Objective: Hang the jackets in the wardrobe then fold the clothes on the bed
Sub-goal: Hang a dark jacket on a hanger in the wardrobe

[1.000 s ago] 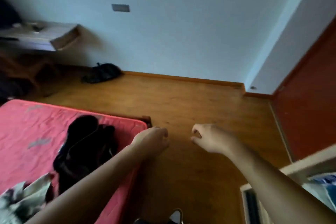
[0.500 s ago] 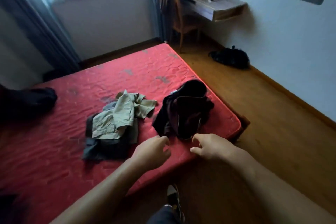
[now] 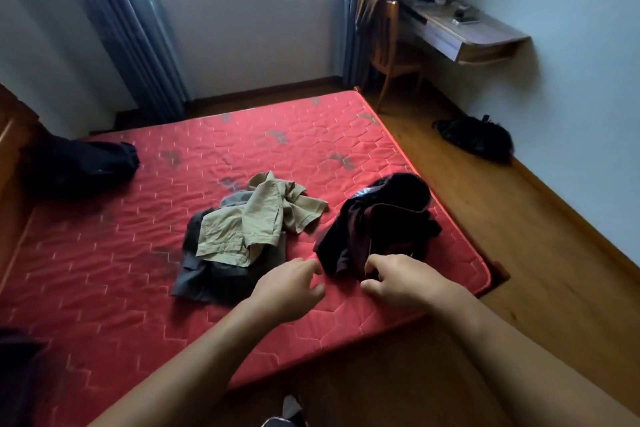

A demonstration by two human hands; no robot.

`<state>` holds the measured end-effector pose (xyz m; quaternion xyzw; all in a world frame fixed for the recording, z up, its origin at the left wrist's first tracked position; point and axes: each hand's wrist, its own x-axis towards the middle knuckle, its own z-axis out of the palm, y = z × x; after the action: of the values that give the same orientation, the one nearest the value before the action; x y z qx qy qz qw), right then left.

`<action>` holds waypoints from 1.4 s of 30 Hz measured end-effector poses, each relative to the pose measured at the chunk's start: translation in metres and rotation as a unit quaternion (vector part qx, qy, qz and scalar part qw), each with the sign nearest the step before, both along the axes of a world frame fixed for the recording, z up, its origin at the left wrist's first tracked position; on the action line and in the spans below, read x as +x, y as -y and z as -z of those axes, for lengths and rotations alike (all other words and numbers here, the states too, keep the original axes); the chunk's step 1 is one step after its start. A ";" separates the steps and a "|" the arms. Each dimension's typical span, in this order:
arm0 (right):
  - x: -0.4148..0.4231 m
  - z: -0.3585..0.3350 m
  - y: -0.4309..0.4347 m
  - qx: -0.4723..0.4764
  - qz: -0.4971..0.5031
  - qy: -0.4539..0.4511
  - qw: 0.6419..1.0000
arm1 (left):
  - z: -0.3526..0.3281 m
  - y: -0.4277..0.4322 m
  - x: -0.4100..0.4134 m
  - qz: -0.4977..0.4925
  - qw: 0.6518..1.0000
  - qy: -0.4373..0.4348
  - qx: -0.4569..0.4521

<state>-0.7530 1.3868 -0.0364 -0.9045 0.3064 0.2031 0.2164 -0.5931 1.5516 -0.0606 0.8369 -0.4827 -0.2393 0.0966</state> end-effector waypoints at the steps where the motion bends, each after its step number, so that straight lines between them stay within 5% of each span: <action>1: 0.006 0.000 0.003 -0.001 0.006 -0.002 1.000 | 0.001 0.005 0.007 0.008 1.000 -0.002 -0.002; 15: 0.036 0.018 0.067 0.015 0.074 -0.042 0.996 | 0.026 0.092 0.052 0.083 0.996 -0.019 0.014; 28: 0.052 0.063 0.260 0.029 -0.012 -0.056 0.998 | 0.071 0.248 0.033 -0.030 0.996 -0.044 0.071; 42: 0.075 0.185 0.417 0.048 -0.079 -0.134 0.987 | 0.156 0.391 0.039 -0.136 0.979 -0.058 0.141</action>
<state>-0.6777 0.9698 -0.2211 -0.8789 0.2498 0.3539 0.1996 -0.5539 1.1601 -0.2169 0.8847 -0.3195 -0.3374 0.0372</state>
